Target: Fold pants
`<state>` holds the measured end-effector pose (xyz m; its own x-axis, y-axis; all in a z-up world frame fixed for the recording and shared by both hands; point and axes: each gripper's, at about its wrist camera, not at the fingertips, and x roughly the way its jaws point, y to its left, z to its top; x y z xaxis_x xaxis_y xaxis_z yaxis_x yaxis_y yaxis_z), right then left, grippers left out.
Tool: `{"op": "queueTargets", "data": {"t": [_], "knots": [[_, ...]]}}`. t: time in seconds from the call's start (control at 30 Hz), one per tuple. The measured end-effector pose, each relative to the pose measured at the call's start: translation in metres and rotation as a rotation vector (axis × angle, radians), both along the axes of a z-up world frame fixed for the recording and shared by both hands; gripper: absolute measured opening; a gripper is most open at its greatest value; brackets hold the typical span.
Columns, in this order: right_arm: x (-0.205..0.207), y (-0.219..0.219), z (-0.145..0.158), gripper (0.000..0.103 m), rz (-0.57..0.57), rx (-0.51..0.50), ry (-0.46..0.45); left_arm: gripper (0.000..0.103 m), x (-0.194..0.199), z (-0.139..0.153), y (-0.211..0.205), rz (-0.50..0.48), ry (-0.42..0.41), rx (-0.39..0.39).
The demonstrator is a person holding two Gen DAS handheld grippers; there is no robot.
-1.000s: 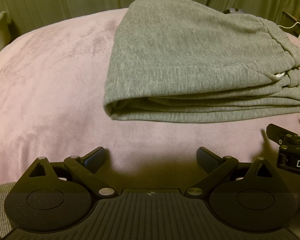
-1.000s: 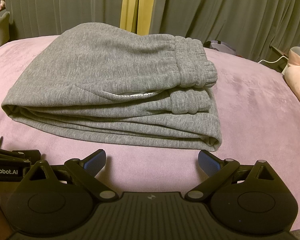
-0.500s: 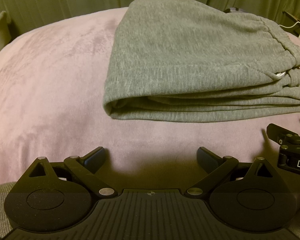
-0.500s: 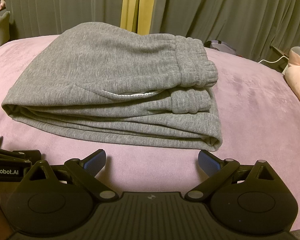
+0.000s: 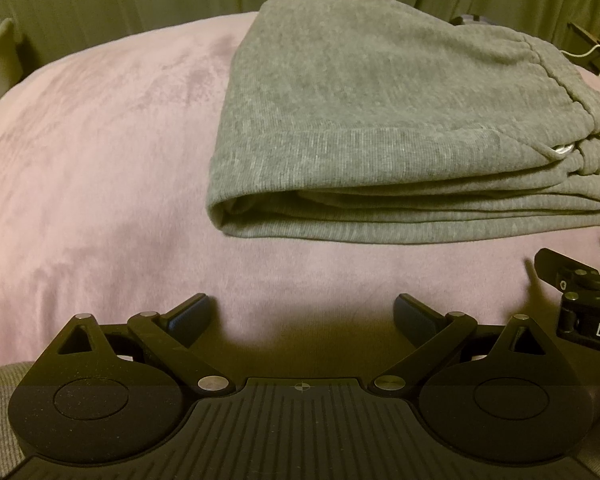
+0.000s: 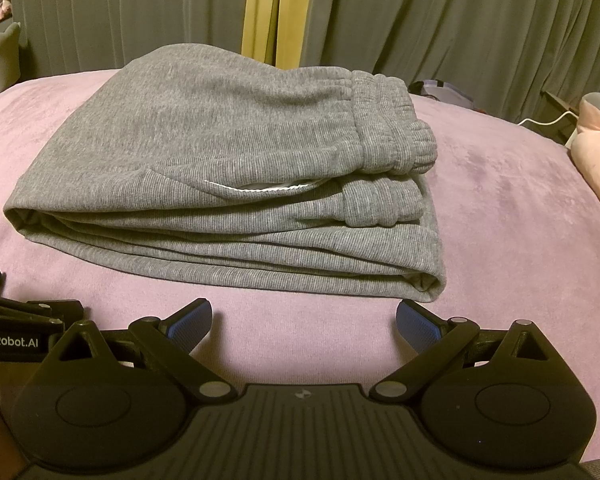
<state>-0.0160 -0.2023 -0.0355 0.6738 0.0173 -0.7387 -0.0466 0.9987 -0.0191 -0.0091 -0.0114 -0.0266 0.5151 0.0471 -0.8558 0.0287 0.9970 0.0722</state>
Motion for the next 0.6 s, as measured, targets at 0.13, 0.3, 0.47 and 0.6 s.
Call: {"op": "queueTargets", "data": {"t": [0.13, 0.3, 0.47, 0.6], "knots": [[-0.0006, 0.0002, 0.0002, 0.099, 0.000, 0.000, 0.002, 0.101, 0.0008, -0.0003, 0.0001, 0.000, 0.001, 0.001], [-0.0014, 0.0008, 0.0002, 0.099, 0.001, -0.001, 0.002, 0.101, 0.0020, 0.0001, 0.0000, 0.000, 0.003, -0.001], [-0.0025, 0.0012, 0.0003, 0.099, 0.001, 0.000, 0.002, 0.101, 0.0012, 0.0006, 0.0019, 0.001, 0.005, -0.003], [-0.0021, 0.0009, 0.0003, 0.099, 0.002, -0.001, 0.002, 0.101, 0.0016, 0.0004, 0.0015, 0.001, 0.005, -0.003]]}}
